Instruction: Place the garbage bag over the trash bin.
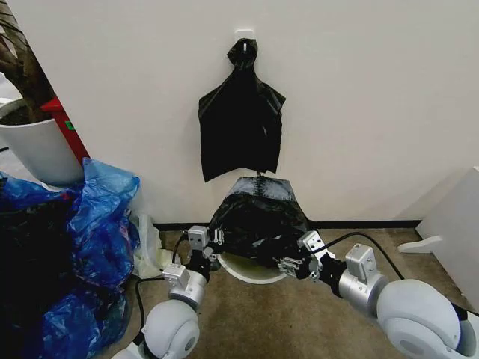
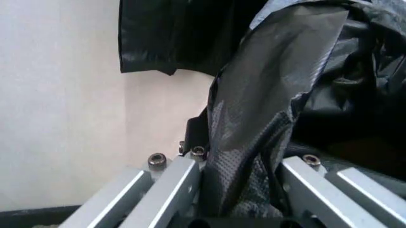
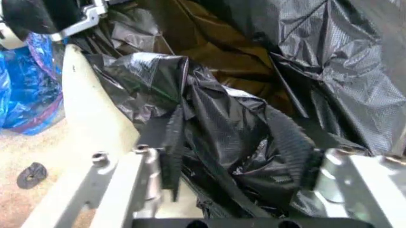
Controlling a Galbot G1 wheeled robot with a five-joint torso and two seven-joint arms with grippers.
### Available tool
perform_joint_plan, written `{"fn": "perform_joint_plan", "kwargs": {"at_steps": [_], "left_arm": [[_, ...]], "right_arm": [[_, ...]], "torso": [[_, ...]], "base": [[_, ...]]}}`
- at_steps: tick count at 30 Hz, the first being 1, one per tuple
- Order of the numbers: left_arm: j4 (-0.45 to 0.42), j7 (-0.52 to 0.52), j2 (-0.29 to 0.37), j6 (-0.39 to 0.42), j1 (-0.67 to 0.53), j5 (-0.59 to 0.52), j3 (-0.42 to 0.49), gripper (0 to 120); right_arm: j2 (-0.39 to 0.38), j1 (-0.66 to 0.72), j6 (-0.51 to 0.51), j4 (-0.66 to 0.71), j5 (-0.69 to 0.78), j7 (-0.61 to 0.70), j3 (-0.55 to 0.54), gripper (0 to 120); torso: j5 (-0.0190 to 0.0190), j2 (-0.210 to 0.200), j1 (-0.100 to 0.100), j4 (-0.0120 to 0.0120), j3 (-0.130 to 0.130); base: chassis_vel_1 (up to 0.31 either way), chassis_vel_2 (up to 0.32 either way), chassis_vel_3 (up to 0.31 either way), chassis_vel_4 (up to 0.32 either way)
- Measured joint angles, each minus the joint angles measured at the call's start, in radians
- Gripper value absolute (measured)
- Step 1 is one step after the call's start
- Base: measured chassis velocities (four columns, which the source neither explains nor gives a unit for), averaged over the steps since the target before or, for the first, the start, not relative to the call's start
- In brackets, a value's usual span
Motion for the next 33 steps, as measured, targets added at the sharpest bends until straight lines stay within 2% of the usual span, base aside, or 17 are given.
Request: {"fn": "perform_joint_plan", "kwargs": {"at_steps": [3,7,12,23,28,33], "left_arm": [[-0.005,0.0,-0.001,0.001,0.001,0.0,0.0,4],[-0.007,-0.001,-0.002,0.001,0.001,-0.001,-0.001,4],[-0.007,-0.005,-0.005,0.002,0.002,-0.001,-0.002,4],[0.042,-0.062,-0.018,0.018,-0.032,-0.04,-0.019,4],[0.042,-0.081,-0.025,0.026,-0.044,-0.071,-0.031,4],[0.027,-0.099,-0.031,0.043,-0.056,-0.111,-0.031,4]], "right_arm": [[0.002,-0.012,0.006,-0.001,-0.022,0.001,-0.001,30],[0.003,-0.019,0.011,-0.001,-0.033,0.001,-0.004,21],[0.004,-0.023,0.019,0.004,-0.04,0.0,-0.007,0],[-0.012,-0.073,0.001,0.073,-0.033,0.005,-0.02,0],[0.002,-0.077,-0.003,0.068,-0.064,0.005,-0.102,0],[0.044,-0.073,0.018,0.015,-0.162,-0.028,-0.227,0]], "torso": [[0.0,0.0,0.0,0.0,0.0],[0.0,0.0,0.0,0.0,0.0],[0.0,0.0,0.0,0.0,0.0],[-0.0001,0.0,0.0,-0.0001,0.0],[-0.0001,0.0,0.0,0.0,0.0],[-0.0001,0.0,0.0,-0.0001,0.0]], "base": [[0.0,0.0,0.0,0.0],[0.0,0.0,0.0,0.0],[0.0,0.0,0.0,0.0],[0.0,0.0,0.0,0.0],[0.0,0.0,0.0,0.0],[0.0,0.0,0.0,0.0]]}}
